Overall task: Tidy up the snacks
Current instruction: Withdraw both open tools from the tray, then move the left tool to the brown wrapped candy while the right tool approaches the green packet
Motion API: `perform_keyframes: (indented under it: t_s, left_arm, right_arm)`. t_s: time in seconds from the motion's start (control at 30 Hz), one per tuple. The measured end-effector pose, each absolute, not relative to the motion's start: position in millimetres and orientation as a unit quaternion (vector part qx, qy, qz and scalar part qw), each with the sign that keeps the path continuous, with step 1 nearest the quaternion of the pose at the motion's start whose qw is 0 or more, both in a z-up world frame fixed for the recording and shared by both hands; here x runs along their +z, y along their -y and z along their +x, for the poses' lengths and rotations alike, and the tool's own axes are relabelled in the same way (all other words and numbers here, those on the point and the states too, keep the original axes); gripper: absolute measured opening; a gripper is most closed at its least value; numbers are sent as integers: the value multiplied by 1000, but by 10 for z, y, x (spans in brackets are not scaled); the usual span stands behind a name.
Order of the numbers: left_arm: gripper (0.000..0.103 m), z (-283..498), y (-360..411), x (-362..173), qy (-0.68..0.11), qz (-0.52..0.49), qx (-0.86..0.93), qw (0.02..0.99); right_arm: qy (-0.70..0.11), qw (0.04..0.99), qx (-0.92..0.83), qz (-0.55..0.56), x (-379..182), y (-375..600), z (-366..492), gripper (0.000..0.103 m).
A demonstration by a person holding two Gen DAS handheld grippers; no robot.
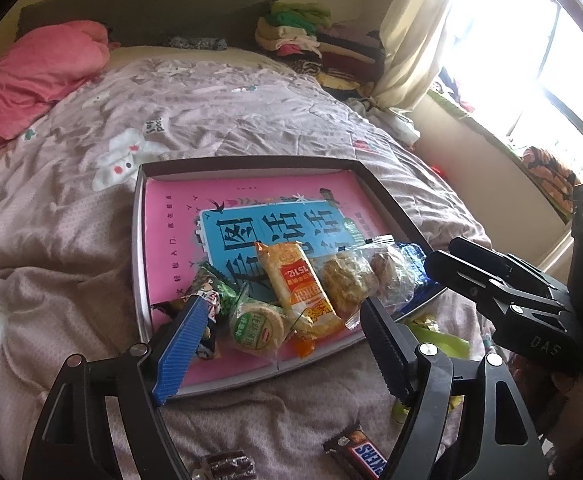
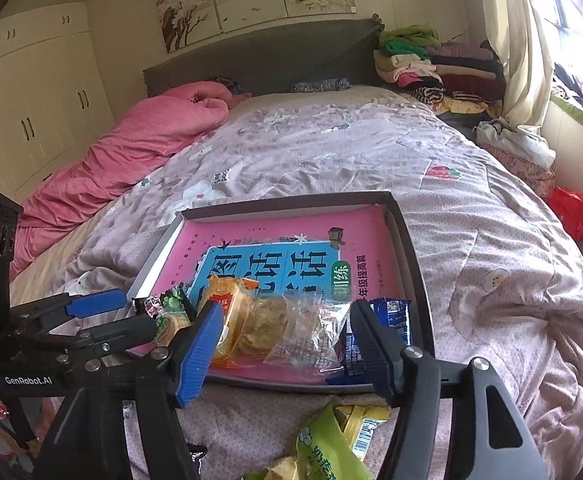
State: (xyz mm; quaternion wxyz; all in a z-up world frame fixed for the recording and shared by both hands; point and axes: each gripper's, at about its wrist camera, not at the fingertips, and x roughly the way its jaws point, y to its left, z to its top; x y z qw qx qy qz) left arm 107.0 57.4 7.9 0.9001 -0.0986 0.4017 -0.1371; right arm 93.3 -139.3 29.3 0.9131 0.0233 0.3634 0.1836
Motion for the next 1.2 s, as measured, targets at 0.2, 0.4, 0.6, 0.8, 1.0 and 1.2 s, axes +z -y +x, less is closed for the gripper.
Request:
perform_keyframes:
  t_s: [0.2,0.4,0.6,0.8,1.0,1.2]
  left_arm:
    - [80,964,-593,145,-396,-100,-135,903]
    - [80,890,-613,188,-394,-105,-132,904]
    - [80,806,-586,228,-393,-96,-129,905]
    - [80,775,-628,272,-387,-93,-119,909]
    - [80,748,-764,312,-383,-105,-102,912]
    - [80,715,-837,330,-382,-111,-91,913]
  right_arm:
    - [-358,916,180,20,351,1448,874,66]
    - [-354,918,181,16,408,1501,794,66]
    - [-354,917,185,5,429,1532,688,67]
    - [-358,916,183,1,413,1578,600,67]
    - [-359,915,183,-2,411,1622,530,67]
    - [-360,915,183,-4,406,1639,497,67]
